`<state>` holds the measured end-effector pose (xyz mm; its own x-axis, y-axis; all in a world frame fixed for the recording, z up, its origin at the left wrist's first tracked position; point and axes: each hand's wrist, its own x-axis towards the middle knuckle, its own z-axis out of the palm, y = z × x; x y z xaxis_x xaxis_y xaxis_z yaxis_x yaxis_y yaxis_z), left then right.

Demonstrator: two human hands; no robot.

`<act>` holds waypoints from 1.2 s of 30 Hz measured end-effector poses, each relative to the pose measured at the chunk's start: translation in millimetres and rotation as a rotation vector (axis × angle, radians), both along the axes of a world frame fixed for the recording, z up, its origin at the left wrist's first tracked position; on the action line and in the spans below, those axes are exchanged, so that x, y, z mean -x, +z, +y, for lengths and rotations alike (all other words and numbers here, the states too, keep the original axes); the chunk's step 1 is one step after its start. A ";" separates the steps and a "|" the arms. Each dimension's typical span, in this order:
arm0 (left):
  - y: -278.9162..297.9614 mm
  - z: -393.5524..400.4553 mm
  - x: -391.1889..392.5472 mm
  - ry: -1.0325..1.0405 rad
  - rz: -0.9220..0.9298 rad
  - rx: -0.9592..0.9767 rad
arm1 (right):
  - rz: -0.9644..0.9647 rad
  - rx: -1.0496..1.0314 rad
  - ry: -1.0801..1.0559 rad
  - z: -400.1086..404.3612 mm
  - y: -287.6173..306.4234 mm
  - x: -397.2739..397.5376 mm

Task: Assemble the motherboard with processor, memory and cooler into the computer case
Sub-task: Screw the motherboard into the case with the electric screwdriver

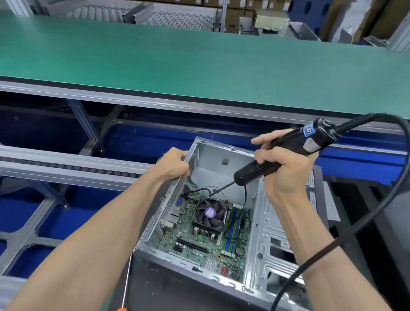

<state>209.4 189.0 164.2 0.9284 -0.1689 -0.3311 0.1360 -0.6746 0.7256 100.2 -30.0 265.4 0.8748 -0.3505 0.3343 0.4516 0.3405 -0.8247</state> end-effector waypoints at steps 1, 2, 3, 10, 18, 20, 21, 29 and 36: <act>0.3 -1.2 -2.6 -0.015 0.007 -0.004 | -0.003 0.014 0.000 0.9 0.6 -2.5; 0.1 -1.9 -5.7 -0.031 0.011 -0.006 | -0.006 0.035 -0.006 1.5 0.7 -4.9; -0.1 -2.1 -8.6 -0.047 0.012 -0.009 | -0.011 0.058 -0.014 1.6 0.6 -7.4; 6.6 -4.4 -22.3 -0.108 0.008 -0.028 | -0.014 0.107 -0.021 0.8 -0.3 -21.7; 8.8 -10.5 -34.6 -0.199 0.033 -0.036 | -0.042 0.126 -0.016 -0.9 -2.9 -33.1; 9.4 -12.6 -36.4 -0.223 0.040 -0.043 | -0.037 0.128 -0.008 -0.1 -1.6 -34.4; 9.7 -12.9 -36.9 -0.231 0.043 -0.046 | -0.035 0.130 -0.007 -0.1 -1.2 -35.2; 12.6 -11.8 -35.0 -0.245 0.042 -0.036 | -0.035 0.174 -0.006 1.3 -3.8 -37.6; 13.2 -14.5 -31.8 -0.303 0.065 -0.048 | -0.010 0.177 -0.006 -0.6 -6.3 -37.7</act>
